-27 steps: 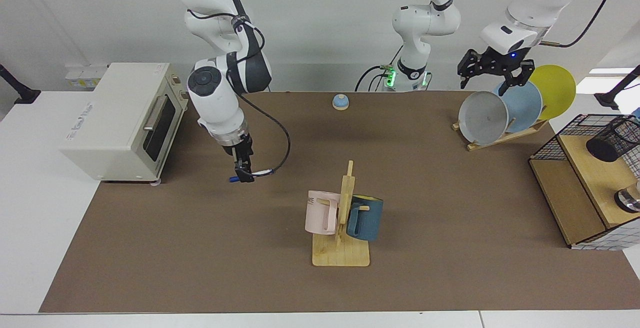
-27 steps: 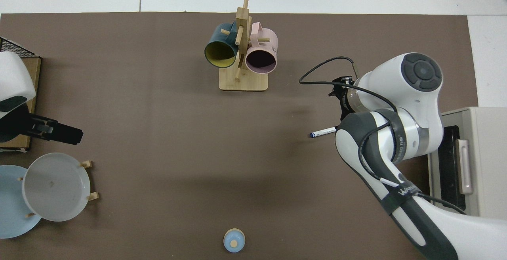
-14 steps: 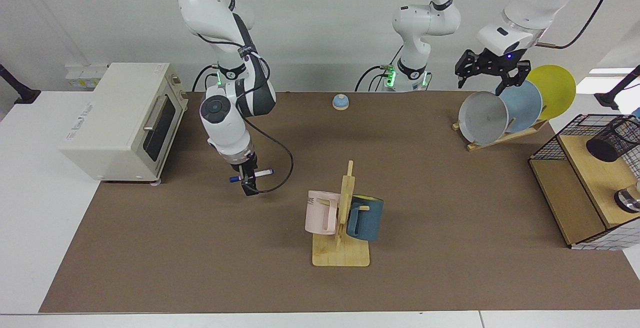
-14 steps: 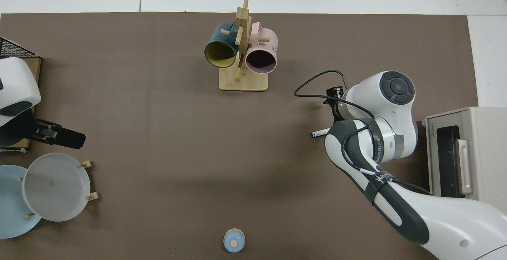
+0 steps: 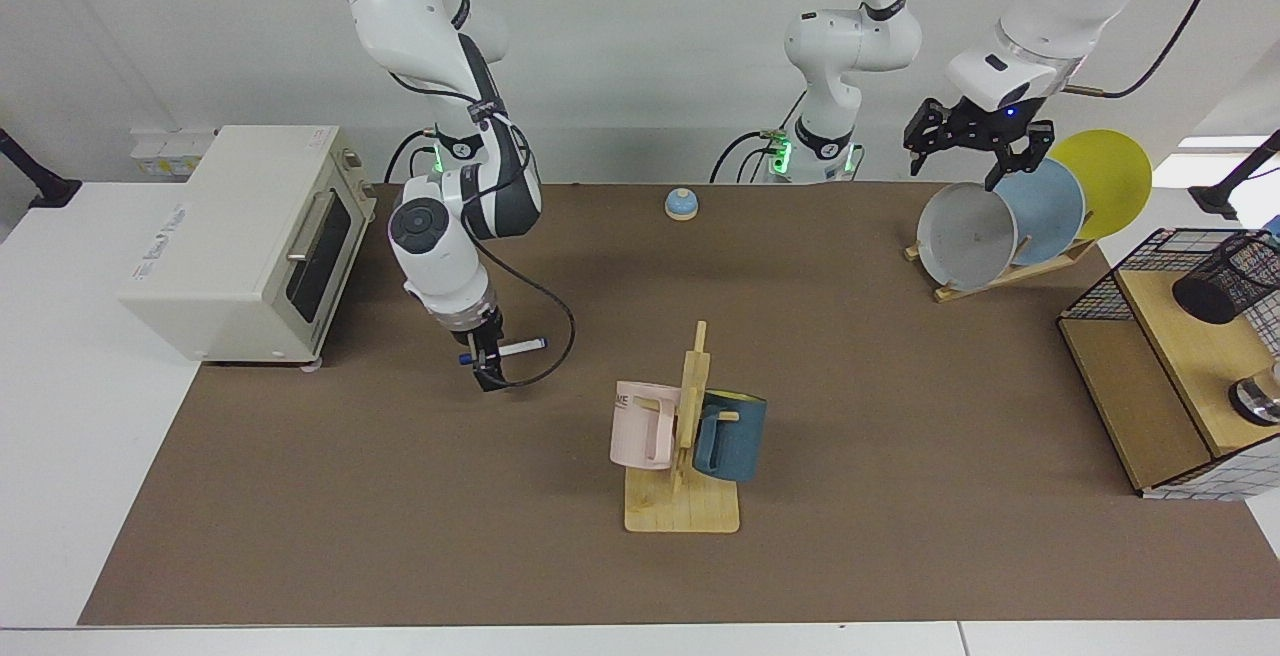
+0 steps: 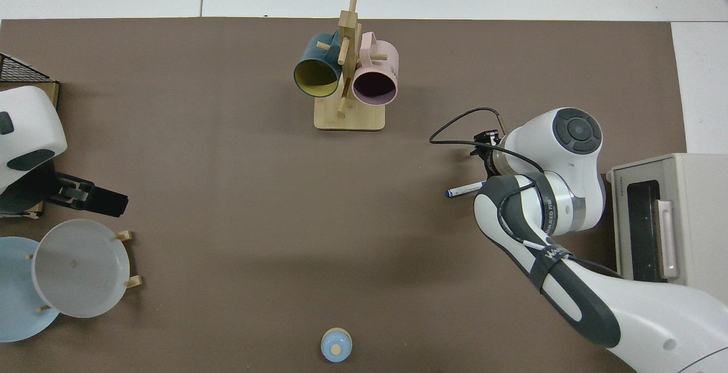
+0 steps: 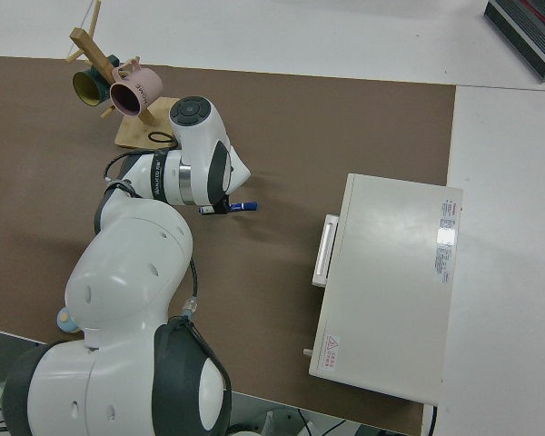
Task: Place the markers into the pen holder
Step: 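Lower the right gripper and close it on the white marker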
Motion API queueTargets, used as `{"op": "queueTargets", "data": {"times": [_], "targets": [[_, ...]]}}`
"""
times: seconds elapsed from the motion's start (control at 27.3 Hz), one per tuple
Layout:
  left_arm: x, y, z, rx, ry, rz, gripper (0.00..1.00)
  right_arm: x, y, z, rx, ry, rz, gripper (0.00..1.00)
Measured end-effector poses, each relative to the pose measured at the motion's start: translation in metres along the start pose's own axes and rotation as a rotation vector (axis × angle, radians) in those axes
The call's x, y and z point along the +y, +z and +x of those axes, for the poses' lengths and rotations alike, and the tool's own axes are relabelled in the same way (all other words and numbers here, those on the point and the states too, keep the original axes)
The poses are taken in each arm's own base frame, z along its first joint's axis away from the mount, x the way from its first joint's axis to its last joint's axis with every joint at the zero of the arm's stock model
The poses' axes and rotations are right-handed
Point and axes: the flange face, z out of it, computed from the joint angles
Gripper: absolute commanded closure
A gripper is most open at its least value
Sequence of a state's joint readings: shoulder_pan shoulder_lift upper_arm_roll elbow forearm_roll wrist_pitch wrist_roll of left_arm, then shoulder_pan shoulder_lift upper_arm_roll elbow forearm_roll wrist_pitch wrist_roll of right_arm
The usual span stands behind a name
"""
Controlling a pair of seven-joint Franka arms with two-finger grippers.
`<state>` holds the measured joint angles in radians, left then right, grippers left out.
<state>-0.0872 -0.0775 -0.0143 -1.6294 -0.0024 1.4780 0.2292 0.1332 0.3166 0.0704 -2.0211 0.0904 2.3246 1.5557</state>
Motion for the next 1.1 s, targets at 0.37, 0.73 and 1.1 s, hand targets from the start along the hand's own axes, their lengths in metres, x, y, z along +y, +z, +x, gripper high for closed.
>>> {"op": "queueTargets", "data": {"times": [0.37, 0.73, 1.1], "targets": [[0.000, 0.000, 0.000, 0.000, 0.000, 0.000, 0.00, 0.010, 0.010, 0.000, 0.001, -0.037, -0.027, 0.08], [0.006, 0.000, 0.001, -0.001, 0.010, 0.000, 0.00, 0.011, 0.009, 0.005, 0.001, -0.064, -0.026, 0.48], [0.007, 0.001, 0.001, -0.002, 0.012, 0.000, 0.00, 0.011, -0.003, 0.006, 0.002, -0.064, -0.009, 1.00]]}}
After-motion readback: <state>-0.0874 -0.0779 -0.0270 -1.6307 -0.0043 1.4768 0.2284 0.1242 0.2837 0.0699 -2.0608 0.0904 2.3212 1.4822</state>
